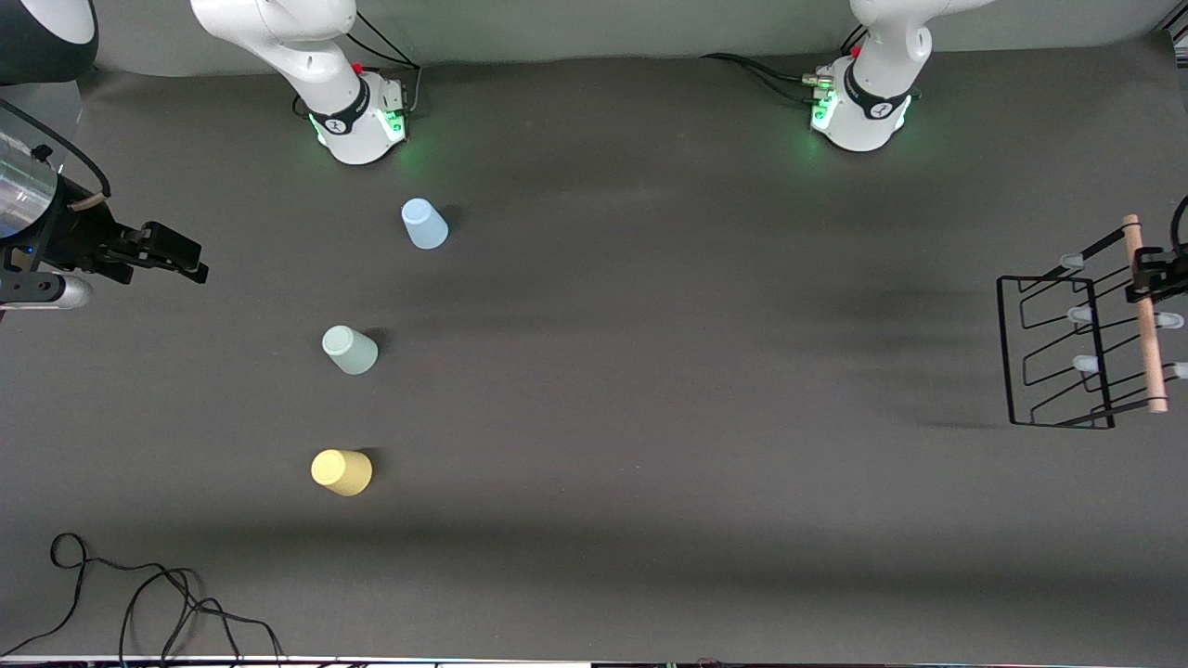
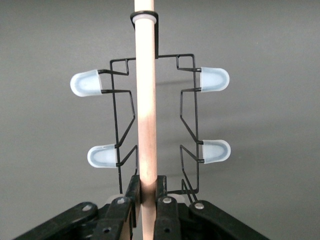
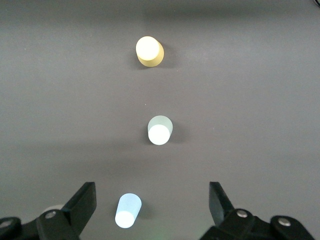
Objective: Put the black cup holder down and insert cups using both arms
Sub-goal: 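Carry the rack to mid-table with the left gripper while the right gripper reaches, then lower the rack with the left gripper while the right gripper grasps the cup, then withdraw the left gripper while the right gripper lifts the green cup, then lower the green cup onto a rack peg with the right gripper, then open the right gripper and move it to the yellow cup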
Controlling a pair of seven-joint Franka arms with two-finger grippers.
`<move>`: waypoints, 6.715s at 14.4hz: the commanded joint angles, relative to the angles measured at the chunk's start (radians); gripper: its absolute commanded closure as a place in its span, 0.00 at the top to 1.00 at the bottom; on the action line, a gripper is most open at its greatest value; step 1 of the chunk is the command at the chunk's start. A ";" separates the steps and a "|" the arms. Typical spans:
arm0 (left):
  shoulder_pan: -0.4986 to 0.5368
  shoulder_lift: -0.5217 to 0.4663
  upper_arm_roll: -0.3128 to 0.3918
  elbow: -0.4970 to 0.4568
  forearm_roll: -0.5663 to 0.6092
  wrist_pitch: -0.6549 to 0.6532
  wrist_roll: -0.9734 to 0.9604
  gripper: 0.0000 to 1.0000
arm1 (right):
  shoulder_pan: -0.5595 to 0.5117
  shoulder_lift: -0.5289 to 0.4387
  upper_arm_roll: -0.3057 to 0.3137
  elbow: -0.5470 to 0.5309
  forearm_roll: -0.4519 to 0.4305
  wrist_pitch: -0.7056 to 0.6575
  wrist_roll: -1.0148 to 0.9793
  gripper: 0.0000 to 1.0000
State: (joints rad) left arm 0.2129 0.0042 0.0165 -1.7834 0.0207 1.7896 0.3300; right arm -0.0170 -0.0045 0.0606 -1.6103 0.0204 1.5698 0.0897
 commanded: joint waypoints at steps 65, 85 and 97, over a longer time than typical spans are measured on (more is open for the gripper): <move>-0.267 0.002 -0.003 0.160 -0.074 -0.246 -0.269 1.00 | 0.055 0.227 0.547 -0.336 -0.056 0.619 0.837 0.24; -0.257 -0.078 -0.020 0.148 0.005 -0.285 -0.273 1.00 | 0.129 0.317 0.538 -0.347 -0.146 0.727 0.950 0.81; -0.259 -0.072 -0.018 0.156 0.007 -0.296 -0.255 1.00 | 0.124 0.296 0.100 -0.355 -0.134 0.677 0.214 0.85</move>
State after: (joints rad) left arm -0.0465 -0.0467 0.0009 -1.6143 0.0225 1.5053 0.0736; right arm 0.1063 0.2714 0.2964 -1.9526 -0.1022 2.2509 0.5148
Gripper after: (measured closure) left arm 0.000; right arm 0.150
